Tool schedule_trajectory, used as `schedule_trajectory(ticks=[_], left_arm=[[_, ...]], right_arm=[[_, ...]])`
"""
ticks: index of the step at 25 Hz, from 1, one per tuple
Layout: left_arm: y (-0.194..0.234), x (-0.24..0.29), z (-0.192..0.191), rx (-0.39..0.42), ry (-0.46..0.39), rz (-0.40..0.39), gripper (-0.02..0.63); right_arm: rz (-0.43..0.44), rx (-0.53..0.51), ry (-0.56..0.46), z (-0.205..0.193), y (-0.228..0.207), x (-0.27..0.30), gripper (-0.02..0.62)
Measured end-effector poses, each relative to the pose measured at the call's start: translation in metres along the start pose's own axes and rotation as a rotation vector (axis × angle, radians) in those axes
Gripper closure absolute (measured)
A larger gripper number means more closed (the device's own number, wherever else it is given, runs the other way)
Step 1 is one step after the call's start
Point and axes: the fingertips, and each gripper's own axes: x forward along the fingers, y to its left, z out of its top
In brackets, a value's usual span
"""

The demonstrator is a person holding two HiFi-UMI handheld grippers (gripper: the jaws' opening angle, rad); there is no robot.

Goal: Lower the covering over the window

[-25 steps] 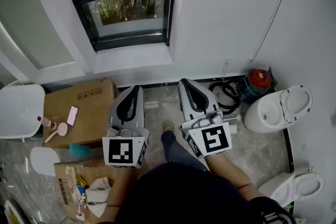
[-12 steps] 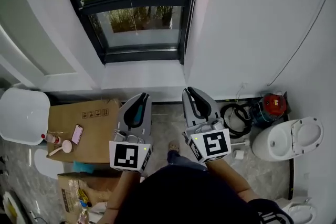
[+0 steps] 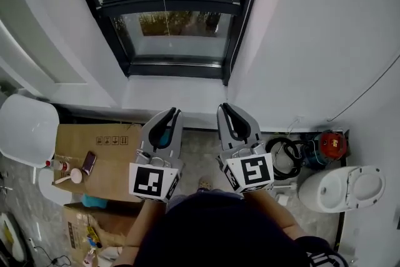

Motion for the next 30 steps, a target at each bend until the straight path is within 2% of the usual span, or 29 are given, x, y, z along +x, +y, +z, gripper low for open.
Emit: schedule_trajectory(ticks=[6, 10, 13, 16, 20, 23, 30], left_arm=[[0.01, 0.026, -0.012, -0.013, 0.029, -0.02, 0.577], [0.022, 0.059, -0.025, -0.019, 0.038, -0.059, 0.578], [0.029, 0.101, -0.034, -0.029, 0.032, -0.116, 0.595], [0.033, 0.155, -0.039, -0.05, 0.023, -0.201, 0.595], [0.036, 0.229, -0.039, -0.056, 0.008, -0.356, 0.58], [0.047, 0.281, -0.037, -0.067, 0.0, -0.434, 0.538], [0.05, 0.389, -0.04, -0.072, -0.004, -0.622, 0.505]], right_arm=[[-0.021, 0.018, 0.03, -0.011, -0.015, 0.014, 0.581], [-0.092, 0.004, 0.047, -0.022, -0.036, 0.024, 0.581], [-0.178, -0.008, 0.058, -0.028, -0.065, 0.034, 0.581], [-0.27, -0.02, 0.061, -0.033, -0.101, 0.052, 0.581], [-0.344, -0.044, 0.078, -0.029, -0.136, 0.093, 0.581], [-0.4, -0.06, 0.075, -0.022, -0.157, 0.129, 0.581], [-0.56, -0.065, 0.101, -0.024, -0.2, 0.183, 0.581]])
